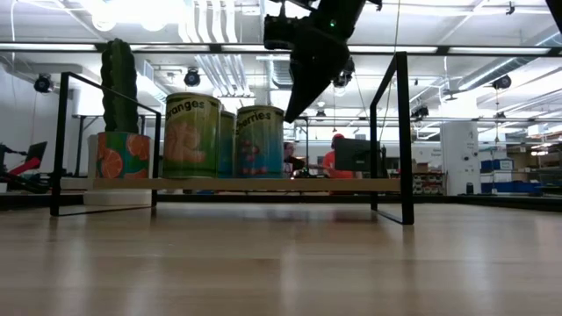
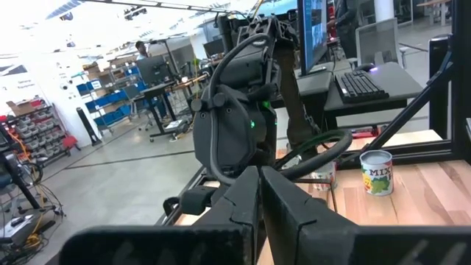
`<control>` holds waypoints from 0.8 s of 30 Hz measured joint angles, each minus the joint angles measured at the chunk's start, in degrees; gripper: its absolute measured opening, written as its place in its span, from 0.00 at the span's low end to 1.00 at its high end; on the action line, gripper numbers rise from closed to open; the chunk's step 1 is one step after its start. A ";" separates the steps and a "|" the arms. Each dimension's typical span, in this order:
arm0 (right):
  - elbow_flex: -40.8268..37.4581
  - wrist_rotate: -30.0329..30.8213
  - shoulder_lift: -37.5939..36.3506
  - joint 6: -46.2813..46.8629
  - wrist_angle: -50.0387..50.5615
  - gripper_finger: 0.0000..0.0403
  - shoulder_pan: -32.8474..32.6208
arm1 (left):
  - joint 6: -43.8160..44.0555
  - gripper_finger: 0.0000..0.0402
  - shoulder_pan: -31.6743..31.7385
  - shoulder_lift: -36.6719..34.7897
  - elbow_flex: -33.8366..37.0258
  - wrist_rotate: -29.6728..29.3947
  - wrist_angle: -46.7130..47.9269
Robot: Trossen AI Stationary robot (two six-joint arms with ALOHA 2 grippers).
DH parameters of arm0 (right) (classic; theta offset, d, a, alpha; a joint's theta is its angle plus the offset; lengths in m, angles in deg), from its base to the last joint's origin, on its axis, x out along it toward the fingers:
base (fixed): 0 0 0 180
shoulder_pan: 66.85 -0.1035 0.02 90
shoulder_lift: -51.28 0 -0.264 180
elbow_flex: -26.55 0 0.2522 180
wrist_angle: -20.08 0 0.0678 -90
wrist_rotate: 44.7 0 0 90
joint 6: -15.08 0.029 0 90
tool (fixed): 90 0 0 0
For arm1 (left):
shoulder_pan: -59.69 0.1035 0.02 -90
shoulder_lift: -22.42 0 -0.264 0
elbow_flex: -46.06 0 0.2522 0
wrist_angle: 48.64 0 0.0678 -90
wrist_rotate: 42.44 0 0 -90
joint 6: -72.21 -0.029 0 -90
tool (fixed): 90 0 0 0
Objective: Pick and place cans onto a shelf
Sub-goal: Put the canned cherries on the shelf
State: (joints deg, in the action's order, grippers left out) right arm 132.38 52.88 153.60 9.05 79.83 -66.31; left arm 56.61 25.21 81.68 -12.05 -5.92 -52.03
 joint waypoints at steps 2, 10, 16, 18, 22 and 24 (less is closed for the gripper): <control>0.00 0.00 0.00 -0.11 -0.53 0.03 0.00 | 0.00 0.00 -0.01 0.00 -0.36 0.02 0.06; 0.02 4.12 -0.13 -2.31 -0.08 0.03 0.00 | 0.00 0.00 -0.01 0.20 -0.60 0.04 0.17; -0.01 4.55 -2.13 -3.34 0.90 0.03 -0.41 | 1.53 0.00 -0.01 0.20 -0.69 0.04 0.23; -0.15 4.76 -3.90 -3.00 1.22 0.03 -1.57 | 5.18 0.00 -0.20 0.20 -0.69 0.04 1.16; -0.61 4.47 -7.71 -3.94 0.54 0.03 -5.14 | 15.44 0.00 -1.82 0.22 -0.69 0.07 8.15; -1.64 4.43 -9.52 -4.83 -2.71 0.03 -6.64 | 21.26 0.00 -2.99 0.22 -0.69 0.11 11.52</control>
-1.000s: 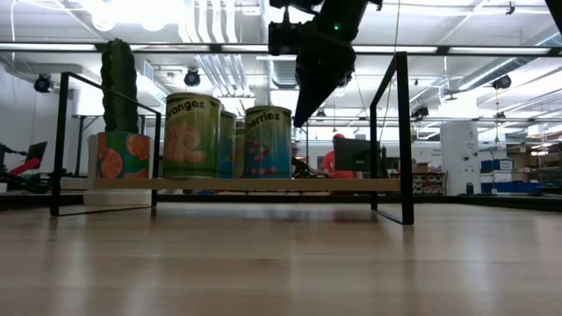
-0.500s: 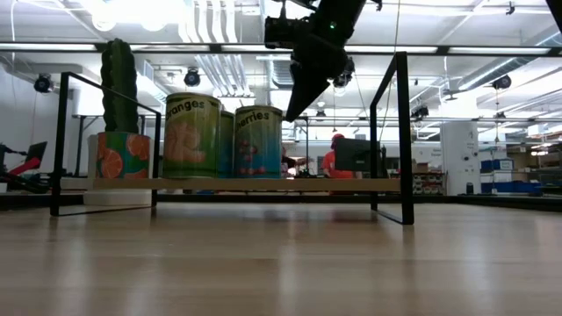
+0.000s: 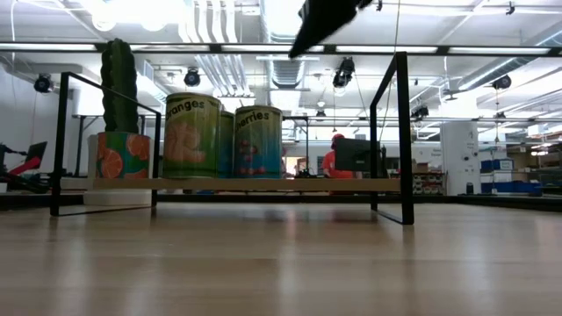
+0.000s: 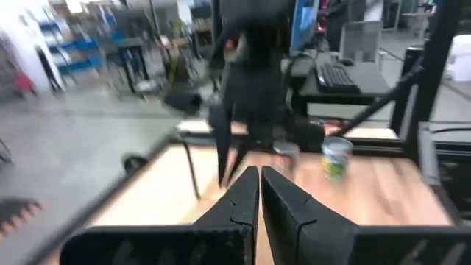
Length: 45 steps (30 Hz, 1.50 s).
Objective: Pick and place cans onto a shelf
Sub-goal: Put the canned cherries on the shelf
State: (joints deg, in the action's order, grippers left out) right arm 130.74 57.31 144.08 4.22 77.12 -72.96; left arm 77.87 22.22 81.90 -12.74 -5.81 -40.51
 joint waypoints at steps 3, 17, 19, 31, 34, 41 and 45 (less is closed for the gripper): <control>-3.93 -0.12 -2.31 -1.25 -8.63 0.03 -1.72 | 7.40 0.00 -2.22 0.00 -0.20 -0.02 3.28; -21.27 -2.10 -0.52 -3.24 -35.72 0.03 -2.75 | 9.91 0.00 -7.13 0.00 -0.28 -0.04 2.11; -21.56 -3.01 0.62 -3.21 -36.79 0.03 -2.78 | 9.91 0.00 -7.13 0.00 -0.28 -0.06 2.19; -21.73 3.89 5.65 -5.94 -40.22 0.03 -1.90 | 9.91 0.00 -7.11 0.00 -0.28 -0.09 2.31; -21.73 4.71 5.20 -6.56 -40.21 0.03 -1.77 | 9.89 0.00 -7.09 0.00 -0.28 -0.09 2.31; -21.70 5.21 5.17 -7.20 -38.68 0.03 -0.81 | 9.89 0.00 -7.07 0.00 -0.28 -0.09 2.38; -21.70 6.15 5.15 -7.80 -38.43 0.03 -0.26 | 9.89 0.00 -7.07 0.00 -0.28 -0.09 2.40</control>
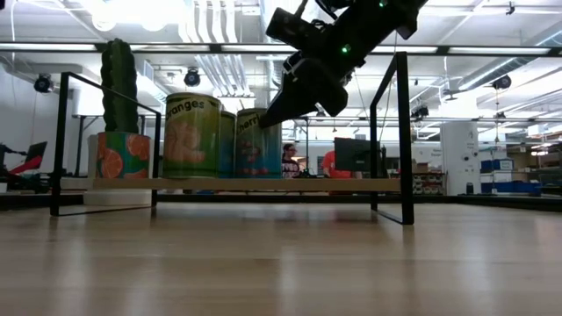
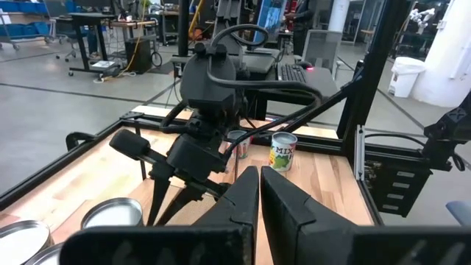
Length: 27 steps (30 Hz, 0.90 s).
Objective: Pick and place cans onto a shelf
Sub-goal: Put the canned cherries on the shelf, then put the canned peaches on the shelf
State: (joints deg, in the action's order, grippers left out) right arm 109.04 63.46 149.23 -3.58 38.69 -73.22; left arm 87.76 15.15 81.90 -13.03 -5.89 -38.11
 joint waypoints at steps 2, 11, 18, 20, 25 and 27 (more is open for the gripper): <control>0.00 -0.02 0.00 0.04 0.38 0.03 0.04 | 0.00 0.00 0.00 0.00 0.00 0.00 -0.02; 0.22 -0.58 -2.04 1.76 1.46 0.03 -3.33 | 5.65 0.00 0.00 -0.02 0.00 -1.14 0.00; -0.45 -0.52 -8.04 1.11 1.66 0.03 -8.71 | 27.46 0.00 0.04 0.47 -5.63 0.15 17.44; -0.84 -0.35 -9.84 0.68 1.68 0.03 -10.17 | 34.03 0.00 0.04 1.35 -8.88 2.30 25.50; -2.11 -0.15 -14.03 0.09 1.70 0.03 -11.83 | 50.73 0.00 -0.28 3.51 -18.41 13.62 42.52; -2.83 -0.10 -15.69 0.63 1.70 0.03 -11.93 | 55.26 0.00 -0.47 5.36 -22.22 20.86 48.34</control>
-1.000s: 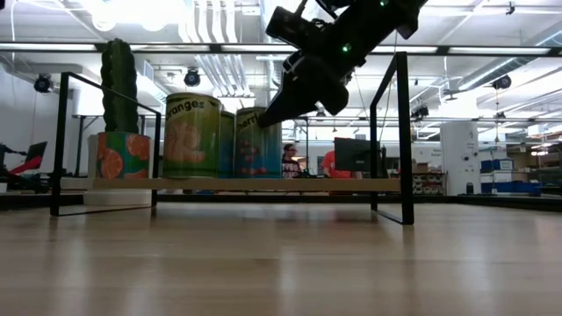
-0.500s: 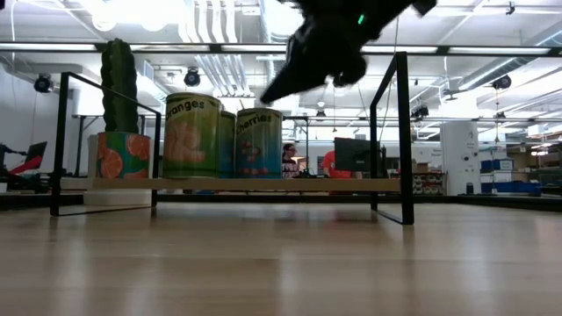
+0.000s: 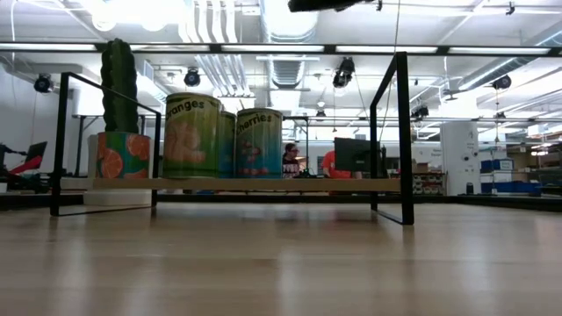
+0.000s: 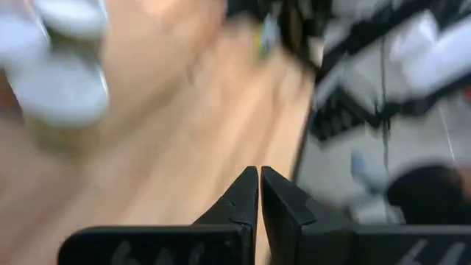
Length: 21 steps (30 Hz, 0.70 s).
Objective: Pick and place cans onto a shelf
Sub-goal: Put the canned peaches on the shelf
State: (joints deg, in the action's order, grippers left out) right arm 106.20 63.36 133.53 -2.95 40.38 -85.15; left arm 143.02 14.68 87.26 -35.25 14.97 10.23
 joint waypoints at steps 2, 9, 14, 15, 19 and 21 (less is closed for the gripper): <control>-0.86 -0.03 -1.56 0.53 -0.03 0.03 -0.08 | 2.92 0.00 -0.37 2.23 -3.76 7.29 5.35; -5.06 -0.42 -5.52 1.55 -1.49 0.03 -0.13 | 19.50 0.00 -1.17 12.27 -12.54 24.86 26.96; -5.47 -0.42 -7.38 0.89 -1.48 0.03 -0.19 | 33.66 0.00 -1.17 17.33 -11.94 27.69 41.62; -5.57 -0.45 -7.74 0.90 -1.47 0.03 -0.21 | 35.75 0.00 -1.17 17.70 -10.99 27.88 42.93; -6.61 -0.45 -8.31 0.87 -1.19 0.03 -0.33 | 39.54 0.00 -1.34 17.45 -5.27 28.22 41.05; -7.01 -0.43 -8.33 0.53 -0.86 0.03 -0.33 | 39.96 0.00 -1.34 16.30 -2.09 28.24 38.47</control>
State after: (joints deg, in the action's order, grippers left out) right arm 99.20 62.93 125.21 -2.42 39.52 -85.48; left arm 182.98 13.34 103.56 -37.34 43.21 48.70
